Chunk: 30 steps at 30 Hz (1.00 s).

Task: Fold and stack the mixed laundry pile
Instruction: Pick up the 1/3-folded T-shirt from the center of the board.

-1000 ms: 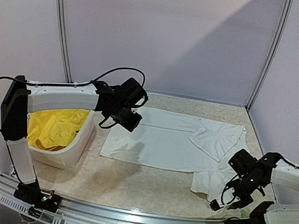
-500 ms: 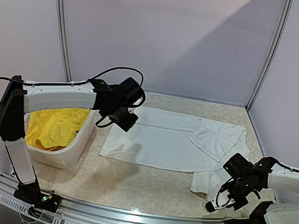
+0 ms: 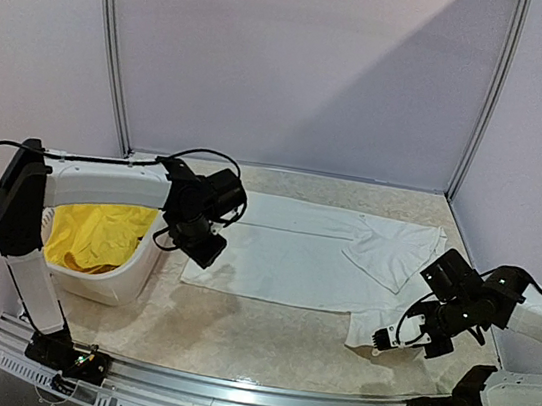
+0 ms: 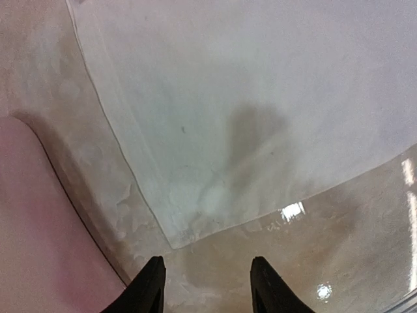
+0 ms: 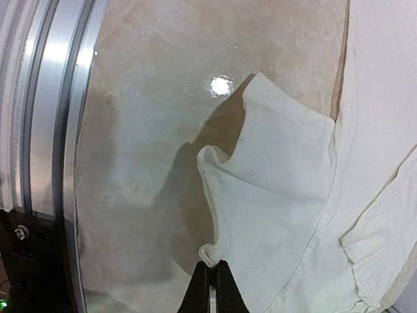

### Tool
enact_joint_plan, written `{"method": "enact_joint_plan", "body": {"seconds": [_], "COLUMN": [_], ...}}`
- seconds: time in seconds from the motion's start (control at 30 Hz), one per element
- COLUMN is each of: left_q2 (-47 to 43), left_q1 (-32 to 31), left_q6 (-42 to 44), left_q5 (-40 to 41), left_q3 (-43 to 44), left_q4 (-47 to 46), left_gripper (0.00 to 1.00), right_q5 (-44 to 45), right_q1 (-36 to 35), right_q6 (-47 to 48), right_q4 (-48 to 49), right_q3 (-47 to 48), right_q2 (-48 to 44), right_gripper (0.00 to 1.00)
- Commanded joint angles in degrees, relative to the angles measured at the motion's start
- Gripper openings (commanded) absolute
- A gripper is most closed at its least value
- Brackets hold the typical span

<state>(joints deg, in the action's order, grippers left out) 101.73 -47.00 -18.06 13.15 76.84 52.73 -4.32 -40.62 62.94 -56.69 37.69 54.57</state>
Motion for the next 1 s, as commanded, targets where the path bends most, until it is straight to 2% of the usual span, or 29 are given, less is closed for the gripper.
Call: {"method": "enact_joint_plan", "body": {"seconds": [0.0,0.23,0.37,0.73,0.97], "left_q2": [-1.59,2.55,6.97,12.75,16.1], "left_q1": [0.6,0.33,0.2,0.08,0.07], "left_q6": [-3.49,10.01,18.78,29.06,31.43], "left_q5": [-4.49,-0.98,0.66,4.62,2.47], "left_q3": [-5.01,1.36,3.88,3.33,3.31], "left_q4": [1.32,13.59,17.24,10.11,8.65], "left_gripper": [0.46,0.46,0.45,0.43,0.36], "right_q5": [-1.51,-1.77,-2.54,-2.89,-2.93], "right_q1": [0.2,1.42,1.44,1.51,1.57], "right_q6": [-6.11,-6.55,-6.92,-7.57,-7.64], "right_q4": [-4.57,-4.98,-4.66,-5.72,-5.55], "right_q3": [-0.19,0.58,1.21,1.17,1.03], "right_q2": [-2.95,-3.87,-3.94,-4.99,-5.08], "right_gripper": [0.0,0.0,0.0,0.0,0.0]}}
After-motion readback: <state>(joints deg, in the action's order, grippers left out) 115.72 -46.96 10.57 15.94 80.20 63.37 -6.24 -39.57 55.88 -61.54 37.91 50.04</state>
